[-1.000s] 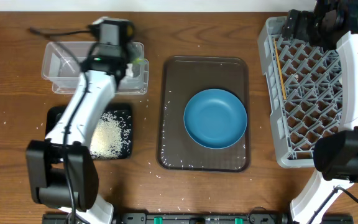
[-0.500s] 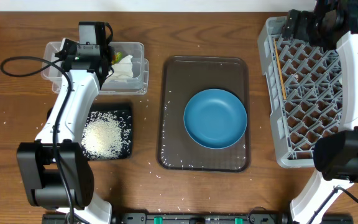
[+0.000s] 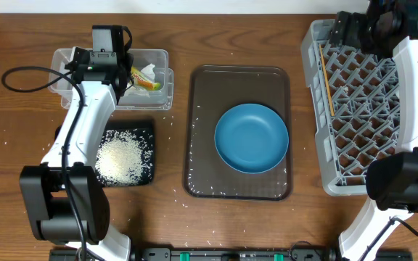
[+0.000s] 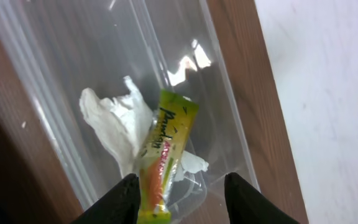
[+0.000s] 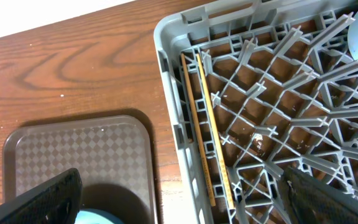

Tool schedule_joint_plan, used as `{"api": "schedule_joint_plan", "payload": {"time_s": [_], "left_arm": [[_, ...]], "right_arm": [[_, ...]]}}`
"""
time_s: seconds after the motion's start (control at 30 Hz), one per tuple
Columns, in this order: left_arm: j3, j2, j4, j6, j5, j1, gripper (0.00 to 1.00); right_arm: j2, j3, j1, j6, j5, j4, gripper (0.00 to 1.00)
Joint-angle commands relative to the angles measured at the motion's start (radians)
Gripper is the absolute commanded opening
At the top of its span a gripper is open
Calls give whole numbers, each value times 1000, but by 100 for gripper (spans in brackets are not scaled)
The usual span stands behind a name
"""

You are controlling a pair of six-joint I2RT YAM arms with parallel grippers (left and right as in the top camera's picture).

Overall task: Sort waste into correct bins and load items into the dishwasher rack
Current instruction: 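Carry the yellow wrapper with the left gripper into the clear container and release, then retract the left gripper to the left side of the table, then reach the right gripper to the blue bowl on the brown tray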

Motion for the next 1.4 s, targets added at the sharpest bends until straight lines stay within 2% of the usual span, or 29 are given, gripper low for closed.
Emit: {"api": "schedule_joint_plan", "payload": {"time_s": [0.0, 0.1, 0.17, 0.3, 0.4, 0.57, 0.73, 0.93, 1.1, 1.2, 1.3, 1.37], "left_arm": [[11, -51, 35, 149, 4, 6, 52], [11, -115, 71, 280, -14, 13, 57], [11, -158, 64, 305, -60, 25, 59], [11, -231, 9, 307, -177, 87, 61], [11, -254, -45, 307, -193, 160, 62], [11, -255, -183, 307, -193, 293, 81], [11, -255, -289, 307, -192, 361, 84], [11, -255, -354, 307, -181, 371, 87], [11, -255, -357, 307, -178, 371, 88], [11, -255, -357, 307, -178, 371, 89], [11, -255, -357, 307, -178, 371, 90], [11, -255, -357, 307, -178, 371, 90]], "right_arm": [[-28, 3, 6, 11, -4, -1, 99], [-28, 3, 6, 11, -4, -1, 99], [-28, 3, 6, 11, -4, -1, 99], [-28, 3, 6, 11, -4, -1, 99], [-28, 3, 6, 11, -4, -1, 99], [-28, 3, 6, 11, -4, -1, 99], [-28, 3, 6, 11, -4, -1, 99], [-28, 3, 6, 15, -13, 33, 99], [-28, 3, 6, 112, -85, 48, 99], [-31, 3, 8, 124, -270, 11, 99], [-20, 2, 55, 39, -498, -15, 99], [-17, 0, 121, -16, -460, -56, 99]]}}
